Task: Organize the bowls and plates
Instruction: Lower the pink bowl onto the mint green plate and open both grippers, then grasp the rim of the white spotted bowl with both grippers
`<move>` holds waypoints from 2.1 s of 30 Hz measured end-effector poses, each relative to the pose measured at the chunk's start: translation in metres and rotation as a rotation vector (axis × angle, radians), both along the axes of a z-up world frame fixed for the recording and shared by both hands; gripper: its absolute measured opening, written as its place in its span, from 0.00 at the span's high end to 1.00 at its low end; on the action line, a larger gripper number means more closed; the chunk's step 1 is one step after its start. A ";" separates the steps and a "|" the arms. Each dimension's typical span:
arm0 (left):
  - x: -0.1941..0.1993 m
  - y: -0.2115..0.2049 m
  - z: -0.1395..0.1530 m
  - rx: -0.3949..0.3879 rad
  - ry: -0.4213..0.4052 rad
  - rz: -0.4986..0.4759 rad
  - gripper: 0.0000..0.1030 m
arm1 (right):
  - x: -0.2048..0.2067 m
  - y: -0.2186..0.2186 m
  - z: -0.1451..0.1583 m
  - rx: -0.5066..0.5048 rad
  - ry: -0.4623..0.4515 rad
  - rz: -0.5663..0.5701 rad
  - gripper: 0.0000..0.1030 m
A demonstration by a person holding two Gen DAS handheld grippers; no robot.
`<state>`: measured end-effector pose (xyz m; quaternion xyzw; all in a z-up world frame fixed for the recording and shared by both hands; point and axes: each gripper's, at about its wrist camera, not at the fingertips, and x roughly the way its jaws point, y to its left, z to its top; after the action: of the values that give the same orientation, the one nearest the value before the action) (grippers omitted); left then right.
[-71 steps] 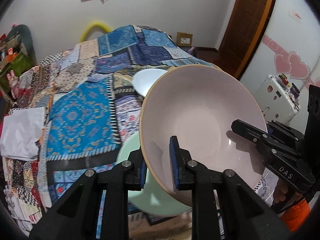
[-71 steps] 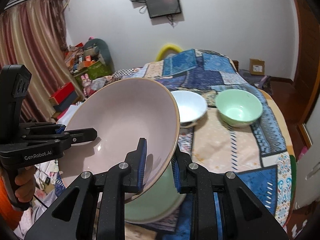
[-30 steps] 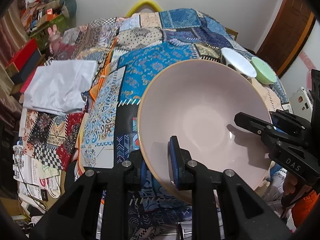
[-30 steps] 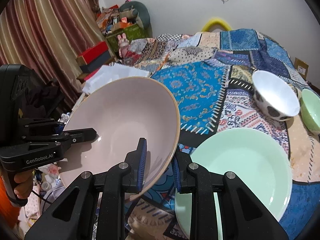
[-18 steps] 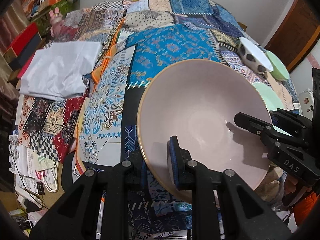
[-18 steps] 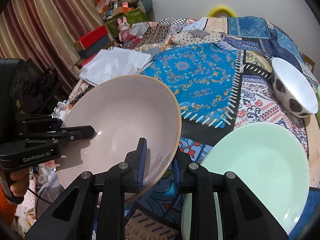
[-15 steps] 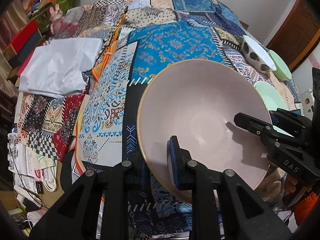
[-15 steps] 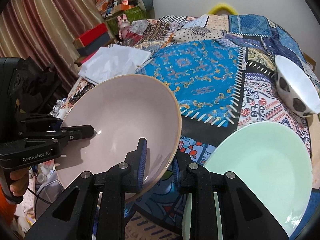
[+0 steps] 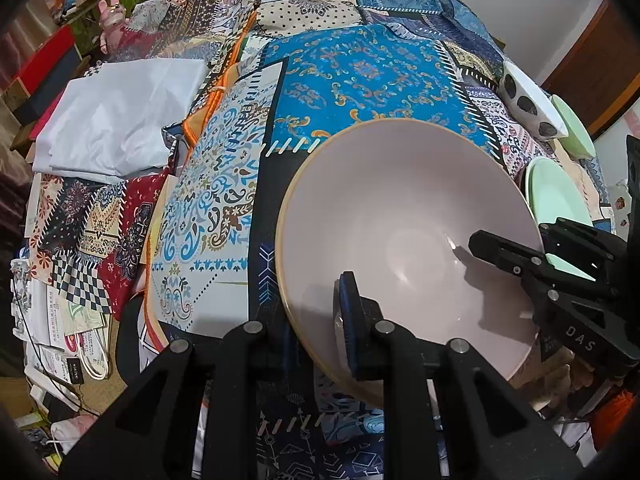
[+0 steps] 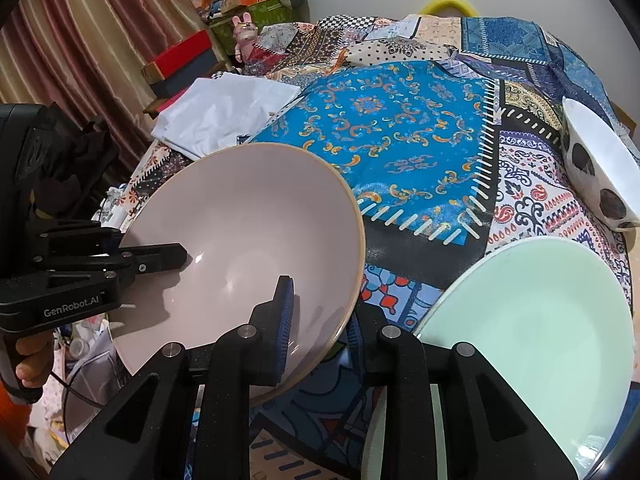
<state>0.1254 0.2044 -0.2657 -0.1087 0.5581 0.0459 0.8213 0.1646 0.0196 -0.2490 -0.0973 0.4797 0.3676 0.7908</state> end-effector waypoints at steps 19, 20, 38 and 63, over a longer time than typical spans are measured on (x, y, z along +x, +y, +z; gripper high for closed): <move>-0.012 -0.013 0.065 0.070 -0.126 0.048 0.80 | -0.004 -0.061 0.065 0.104 -0.147 -0.069 0.72; -0.012 -0.016 0.070 0.072 -0.134 0.044 0.79 | -0.004 -0.065 0.068 0.108 -0.155 -0.073 0.71; 0.036 -0.115 0.132 0.081 -0.264 -0.094 0.51 | 0.020 -0.180 0.117 0.143 -0.306 -0.294 0.54; 0.212 -0.181 0.070 0.048 -0.154 -0.137 0.46 | 0.126 -0.217 0.058 0.124 -0.179 -0.392 0.54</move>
<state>0.3374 0.0233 -0.1961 -0.0535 0.4983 -0.0056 0.8653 0.2903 -0.1977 -0.1908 0.0143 0.3937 0.2253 0.8911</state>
